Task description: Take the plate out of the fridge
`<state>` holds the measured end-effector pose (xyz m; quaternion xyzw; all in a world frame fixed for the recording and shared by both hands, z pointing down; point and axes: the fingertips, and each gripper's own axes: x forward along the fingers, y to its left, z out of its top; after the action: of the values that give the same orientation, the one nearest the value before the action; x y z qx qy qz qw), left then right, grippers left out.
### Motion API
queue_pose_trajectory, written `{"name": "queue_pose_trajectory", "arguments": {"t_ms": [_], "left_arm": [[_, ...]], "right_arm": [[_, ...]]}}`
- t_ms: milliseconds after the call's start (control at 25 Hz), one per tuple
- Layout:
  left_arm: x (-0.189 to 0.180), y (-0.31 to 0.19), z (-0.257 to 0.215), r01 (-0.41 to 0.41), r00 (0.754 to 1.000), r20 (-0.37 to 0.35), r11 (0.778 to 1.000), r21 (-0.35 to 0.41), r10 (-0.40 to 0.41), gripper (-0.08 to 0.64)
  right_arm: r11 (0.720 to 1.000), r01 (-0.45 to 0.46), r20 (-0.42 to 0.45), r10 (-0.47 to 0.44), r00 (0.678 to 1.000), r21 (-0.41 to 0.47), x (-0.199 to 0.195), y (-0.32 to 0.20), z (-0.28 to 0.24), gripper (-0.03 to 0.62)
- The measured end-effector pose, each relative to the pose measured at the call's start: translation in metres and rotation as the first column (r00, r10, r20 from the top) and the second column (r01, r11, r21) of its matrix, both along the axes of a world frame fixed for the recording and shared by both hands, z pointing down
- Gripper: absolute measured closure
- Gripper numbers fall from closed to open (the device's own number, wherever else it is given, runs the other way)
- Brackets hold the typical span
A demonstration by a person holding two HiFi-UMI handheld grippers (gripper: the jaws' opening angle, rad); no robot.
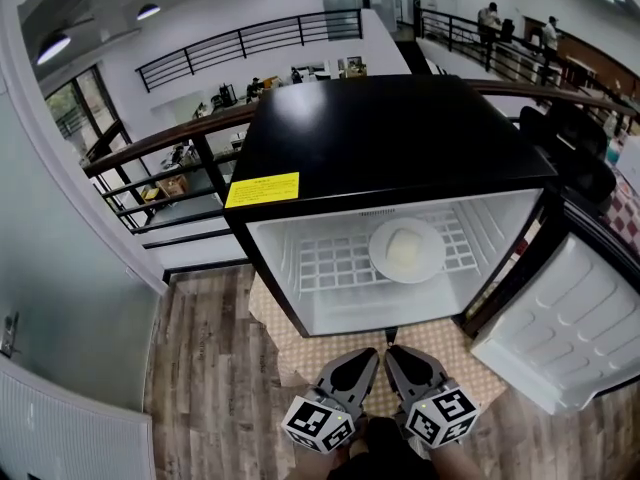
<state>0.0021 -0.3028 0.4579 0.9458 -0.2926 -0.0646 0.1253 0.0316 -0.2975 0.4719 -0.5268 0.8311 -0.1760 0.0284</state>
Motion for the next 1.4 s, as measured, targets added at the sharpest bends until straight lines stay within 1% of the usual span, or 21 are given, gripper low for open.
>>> {"name": "queue_pose_trajectory", "arguments": {"t_ms": [200,400,560,760,840,920,1080,1120,1200,1280,1400], "left_arm": [[0.011,-0.016,-0.006,-0.011,1.0,0.003,1.0,0.009,0.011,0.541],[0.023,-0.032,-0.011,-0.008,1.0,-0.014,1.0,0.022,0.008,0.541],[0.029,-0.041,-0.01,-0.013,1.0,-0.021,1.0,0.015,0.014,0.541],[0.035,-0.053,-0.011,-0.016,1.0,-0.025,1.0,0.018,0.016,0.541],[0.037,-0.056,-0.011,-0.015,1.0,-0.025,1.0,0.015,0.016,0.541],[0.038,-0.059,-0.01,-0.017,1.0,-0.024,1.0,0.013,0.017,0.541],[0.041,-0.062,-0.008,-0.02,1.0,-0.02,1.0,0.016,0.02,0.541],[0.041,-0.063,-0.008,-0.02,1.0,-0.019,1.0,0.018,0.021,0.541],[0.042,-0.064,-0.009,-0.021,1.0,-0.019,1.0,0.019,0.021,0.541],[0.043,-0.065,-0.008,-0.022,1.0,-0.02,1.0,0.017,0.023,0.541],[0.044,-0.064,-0.007,-0.023,1.0,-0.019,1.0,0.015,0.023,0.541]], "right_arm": [[0.998,-0.055,0.099,0.057,0.993,-0.019,0.02,-0.022,-0.01,0.538],[0.993,-0.106,0.205,0.113,0.972,-0.044,0.04,-0.042,-0.018,0.538],[0.988,-0.139,0.323,0.152,0.934,-0.064,0.053,-0.053,-0.026,0.537],[0.988,-0.132,0.448,0.155,0.88,-0.082,0.063,-0.071,-0.035,0.529],[0.986,-0.138,0.492,0.168,0.854,-0.096,0.07,-0.078,-0.04,0.481],[0.982,-0.154,0.544,0.19,0.817,-0.112,0.078,-0.085,-0.045,0.465],[0.976,-0.164,0.666,0.219,0.713,-0.145,0.09,-0.096,-0.049,0.463],[0.976,-0.161,0.684,0.217,0.697,-0.145,0.091,-0.098,-0.051,0.465],[0.977,-0.153,0.702,0.215,0.679,-0.152,0.093,-0.103,-0.052,0.465],[0.972,-0.151,0.717,0.233,0.656,-0.177,0.096,-0.105,-0.049,0.465],[0.962,-0.155,0.751,0.273,0.601,-0.225,0.102,-0.106,-0.041,0.474]]}}
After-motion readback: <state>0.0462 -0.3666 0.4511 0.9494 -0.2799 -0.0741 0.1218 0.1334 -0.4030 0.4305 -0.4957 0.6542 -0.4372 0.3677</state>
